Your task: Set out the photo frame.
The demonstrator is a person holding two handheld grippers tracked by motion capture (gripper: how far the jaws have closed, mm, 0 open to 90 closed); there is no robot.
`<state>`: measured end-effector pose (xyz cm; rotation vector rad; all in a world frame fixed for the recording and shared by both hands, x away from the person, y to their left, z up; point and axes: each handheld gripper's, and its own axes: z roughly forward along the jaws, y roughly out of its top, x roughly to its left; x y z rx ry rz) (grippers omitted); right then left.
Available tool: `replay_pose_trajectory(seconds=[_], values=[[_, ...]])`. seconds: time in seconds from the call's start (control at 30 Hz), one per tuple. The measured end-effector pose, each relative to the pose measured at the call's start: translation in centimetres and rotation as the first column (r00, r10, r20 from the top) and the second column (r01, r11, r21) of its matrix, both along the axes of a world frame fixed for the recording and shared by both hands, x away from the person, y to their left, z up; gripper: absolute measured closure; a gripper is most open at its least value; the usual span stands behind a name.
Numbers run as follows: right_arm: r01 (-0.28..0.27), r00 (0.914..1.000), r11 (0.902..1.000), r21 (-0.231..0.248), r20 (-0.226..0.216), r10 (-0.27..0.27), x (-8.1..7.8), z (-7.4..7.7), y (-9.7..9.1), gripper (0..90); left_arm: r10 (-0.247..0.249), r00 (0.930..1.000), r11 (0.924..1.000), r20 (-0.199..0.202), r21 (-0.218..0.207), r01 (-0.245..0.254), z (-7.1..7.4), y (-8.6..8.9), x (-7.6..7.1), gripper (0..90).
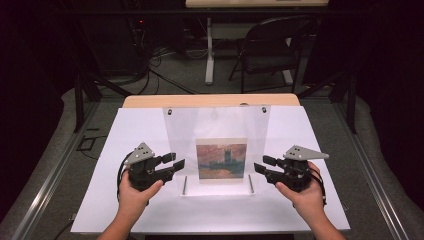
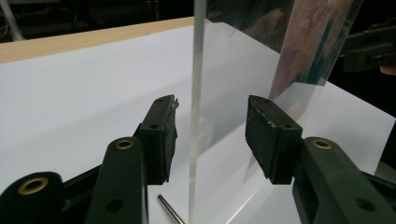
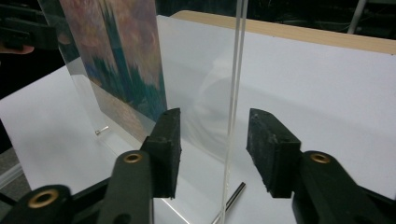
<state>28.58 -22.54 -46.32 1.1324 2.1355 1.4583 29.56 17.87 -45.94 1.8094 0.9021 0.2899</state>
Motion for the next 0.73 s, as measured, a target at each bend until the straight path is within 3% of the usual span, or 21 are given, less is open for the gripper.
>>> replay_pose_trajectory(seconds=[0.2, 0.3, 0.4, 0.53, 0.57, 0.73], values=[[0.029, 0.9992, 0.9994, -0.021, 0.029, -0.028, -1.0, -2.0, -0.7, 44.0, 0.036, 0.9993, 0.9991, -0.007, -0.022, -0.036, -1.7, 1.1, -0.7, 46.4], [0.057, 0.9984, 0.9982, 0.019, 0.005, -0.057, -1.1, -3.0, -1.6, 41.3, 0.076, 0.9971, 0.9971, -0.008, 0.007, -0.076, -2.9, 1.4, -1.0, 44.7], [0.102, 0.9947, 0.9944, 0.026, -0.016, -0.102, -1.1, -4.1, -2.5, 40.9, 0.1, 0.9946, 0.9948, -0.027, -0.016, -0.101, -4.5, 2.1, -1.2, 41.6], [0.145, 0.9886, 0.9894, 0.0, -0.04, -0.145, -0.8, -5.5, -3.1, 40.2, 0.094, 0.9956, 0.9956, -0.005, 0.005, -0.094, -5.4, 2.6, -1.4, 39.0], [0.151, 0.9876, 0.9886, -0.003, -0.043, -0.151, -0.8, -5.9, -3.1, 40.3, 0.104, 0.9946, 0.9946, -0.008, -0.001, -0.104, -5.5, 2.7, -1.4, 38.8], [0.154, 0.9841, 0.9875, -0.031, -0.084, -0.157, -0.6, -7.4, -3.1, 41.5, 0.155, 0.9878, 0.9862, 0.002, 0.057, -0.155, -6.2, 3.5, -1.7, 38.9]])
